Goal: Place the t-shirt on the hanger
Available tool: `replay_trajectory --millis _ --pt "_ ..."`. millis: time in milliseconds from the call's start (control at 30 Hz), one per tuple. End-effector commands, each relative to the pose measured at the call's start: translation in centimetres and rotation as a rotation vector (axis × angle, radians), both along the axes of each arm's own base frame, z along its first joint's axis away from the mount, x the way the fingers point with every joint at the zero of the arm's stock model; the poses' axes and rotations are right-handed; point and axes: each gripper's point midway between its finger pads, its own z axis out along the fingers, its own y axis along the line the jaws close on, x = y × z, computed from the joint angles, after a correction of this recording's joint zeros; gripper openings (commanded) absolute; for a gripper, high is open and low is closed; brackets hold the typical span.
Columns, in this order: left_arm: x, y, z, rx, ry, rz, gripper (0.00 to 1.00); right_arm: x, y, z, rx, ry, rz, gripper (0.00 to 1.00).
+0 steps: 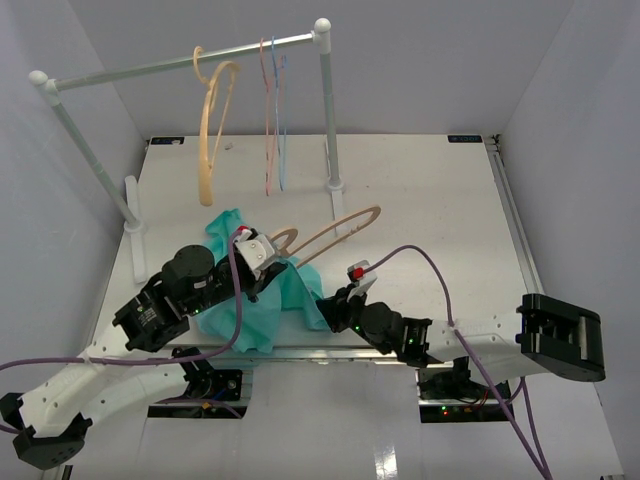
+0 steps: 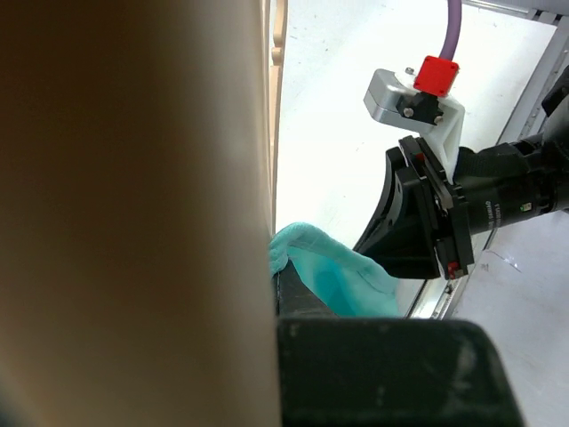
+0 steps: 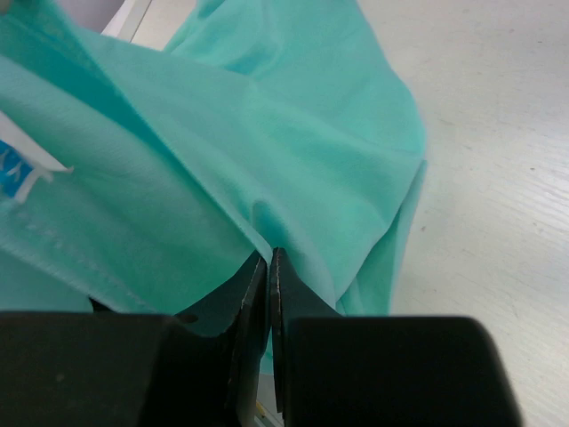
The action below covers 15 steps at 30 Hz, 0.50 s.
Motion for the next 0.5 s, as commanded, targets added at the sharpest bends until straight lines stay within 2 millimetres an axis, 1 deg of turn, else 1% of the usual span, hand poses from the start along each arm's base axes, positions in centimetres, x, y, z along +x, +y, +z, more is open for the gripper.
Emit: replay_trajectory --millis 0,33,67,100,133,167,200,300,333,367,433,467 --pt "-0.8 0.3 2.7 -0.072 -0.059 -0.027 0.0 2.9 -2.1 1.4 0.056 -0.015 -0.195 0.08" --pt "-1.2 0.2 2.7 -0.062 -0.059 -0.055 0.0 3.5 -3.3 1.3 0.062 -0.014 -0.223 0.08" --pt "-1.9 -0.1 2.5 -0.045 -0.05 -0.098 0.0 4.6 -4.8 1.3 0.072 -0.013 -0.26 0.08" --pt "-2.3 -0.4 2.2 -0.034 -0.037 -0.128 0.0 6.3 -6.6 1.4 0.081 -0.013 -0.319 0.08" --pt "-2.5 -0.4 2.0 -0.027 -0.027 -0.14 0.0 7.4 -7.9 2.1 0.098 -0.025 -0.353 0.08" --pt "-2.7 -0.4 1.7 -0.02 -0.02 -0.147 0.0 8.1 -9.0 3.1 0.119 -0.044 -0.371 0.08" --pt "-2.9 -0.5 1.4 -0.014 -0.017 -0.161 0.0 9.0 -10.3 3.2 0.091 -0.061 -0.398 0.08" --pt "-4.1 -0.9 0.2 0.027 0.013 -0.238 0.0 10.2 -12.2 5.3 0.065 -0.105 -0.439 0.08" --pt "-4.8 -1.1 -0.4 0.045 0.035 -0.279 0.0 10.9 -13.2 6.0 0.073 -0.111 -0.464 0.08" --pt "-4.9 -1.1 -0.6 0.054 0.039 -0.292 0.0 11.3 -13.7 6.1 0.067 -0.108 -0.476 0.08" --pt "-5.1 -1.0 -1.5 0.093 0.066 -0.303 0.0 12.0 -14.7 7.2 0.077 -0.109 -0.472 0.08" --pt "-4.9 -0.9 -1.9 0.112 0.073 -0.291 0.0 12.1 -14.9 7.6 0.077 -0.109 -0.466 0.08"
